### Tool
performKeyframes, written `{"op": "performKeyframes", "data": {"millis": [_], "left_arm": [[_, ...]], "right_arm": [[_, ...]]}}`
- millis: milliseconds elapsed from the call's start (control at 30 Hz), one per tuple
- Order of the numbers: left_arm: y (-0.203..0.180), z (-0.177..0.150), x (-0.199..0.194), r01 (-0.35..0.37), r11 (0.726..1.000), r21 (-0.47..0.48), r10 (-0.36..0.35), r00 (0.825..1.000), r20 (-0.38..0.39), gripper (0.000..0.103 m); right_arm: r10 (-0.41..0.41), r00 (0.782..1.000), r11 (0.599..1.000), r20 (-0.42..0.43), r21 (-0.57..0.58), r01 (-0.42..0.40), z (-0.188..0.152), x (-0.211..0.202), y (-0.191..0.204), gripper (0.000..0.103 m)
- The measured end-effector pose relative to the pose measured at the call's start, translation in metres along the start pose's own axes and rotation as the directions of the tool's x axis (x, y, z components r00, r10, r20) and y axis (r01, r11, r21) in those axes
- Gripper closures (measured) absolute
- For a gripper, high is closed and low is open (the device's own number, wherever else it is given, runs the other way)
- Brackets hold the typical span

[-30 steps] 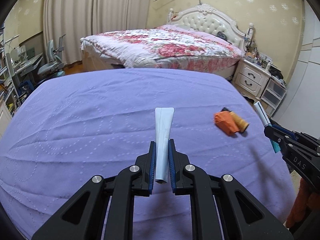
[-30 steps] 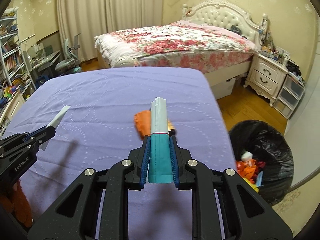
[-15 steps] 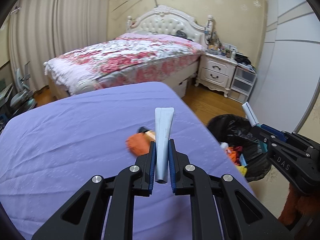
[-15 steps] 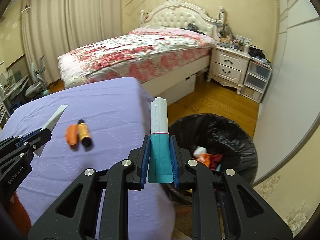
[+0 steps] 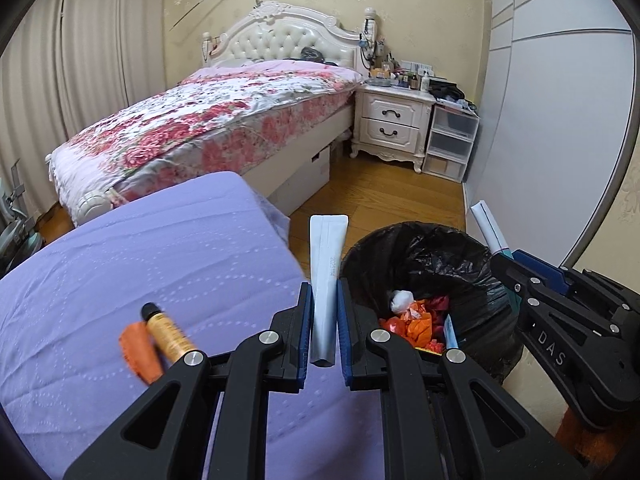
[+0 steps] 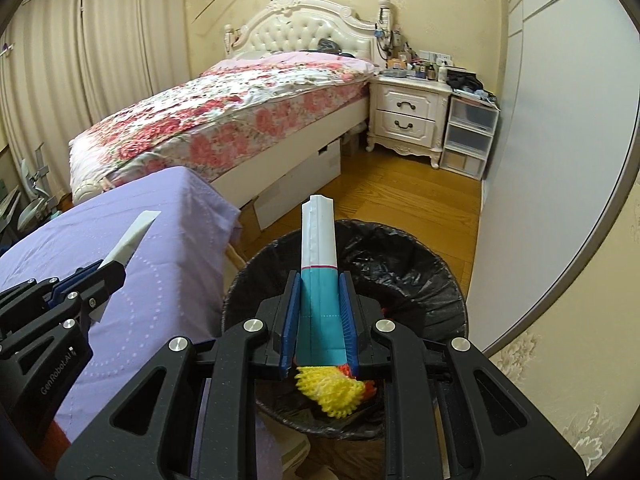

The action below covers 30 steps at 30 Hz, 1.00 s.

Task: Collect trash
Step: 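Carry both tubes over the bin with both tools, then open both tools to drop the tubes into the bin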

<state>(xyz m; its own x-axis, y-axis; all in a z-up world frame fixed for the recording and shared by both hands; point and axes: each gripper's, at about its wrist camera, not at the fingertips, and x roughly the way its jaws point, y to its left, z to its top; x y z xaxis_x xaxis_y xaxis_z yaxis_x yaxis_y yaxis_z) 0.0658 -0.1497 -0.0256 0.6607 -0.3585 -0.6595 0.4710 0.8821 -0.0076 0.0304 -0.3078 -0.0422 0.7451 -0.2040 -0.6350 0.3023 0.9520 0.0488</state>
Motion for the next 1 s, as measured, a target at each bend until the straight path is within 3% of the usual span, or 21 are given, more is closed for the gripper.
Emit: {"op": "performKeyframes", "data": {"millis": [633, 733, 833, 900, 1000], "left_arm": [[-0.04, 0.011, 0.053, -0.001, 0.996, 0.084, 0.008, 0.997, -0.078, 0.089], [-0.038, 0.01, 0.055, -0.004, 0.997, 0.08, 0.011, 0.996, -0.089, 0.081], [-0.036, 0.009, 0.054, -0.014, 0.997, 0.07, 0.021, 0.995, -0.094, 0.062], [-0.033, 0.008, 0.053, -0.019, 0.998, 0.059, 0.024, 0.996, -0.092, 0.058], [-0.028, 0.008, 0.049, -0.031, 0.999, 0.044, 0.035, 0.995, -0.089, 0.05]], "right_arm": [[-0.034, 0.999, 0.996, -0.038, 0.083, 0.037, 0.001, 0.03, -0.034, 0.082], [-0.043, 0.998, 0.995, -0.038, 0.09, 0.046, 0.0, 0.031, -0.036, 0.081], [-0.052, 0.998, 0.994, -0.039, 0.096, 0.056, 0.001, 0.031, -0.038, 0.081], [-0.058, 0.998, 0.994, -0.037, 0.096, 0.061, 0.001, 0.03, -0.038, 0.074], [-0.061, 0.998, 0.994, -0.032, 0.093, 0.064, 0.0, 0.028, -0.037, 0.073]]}}
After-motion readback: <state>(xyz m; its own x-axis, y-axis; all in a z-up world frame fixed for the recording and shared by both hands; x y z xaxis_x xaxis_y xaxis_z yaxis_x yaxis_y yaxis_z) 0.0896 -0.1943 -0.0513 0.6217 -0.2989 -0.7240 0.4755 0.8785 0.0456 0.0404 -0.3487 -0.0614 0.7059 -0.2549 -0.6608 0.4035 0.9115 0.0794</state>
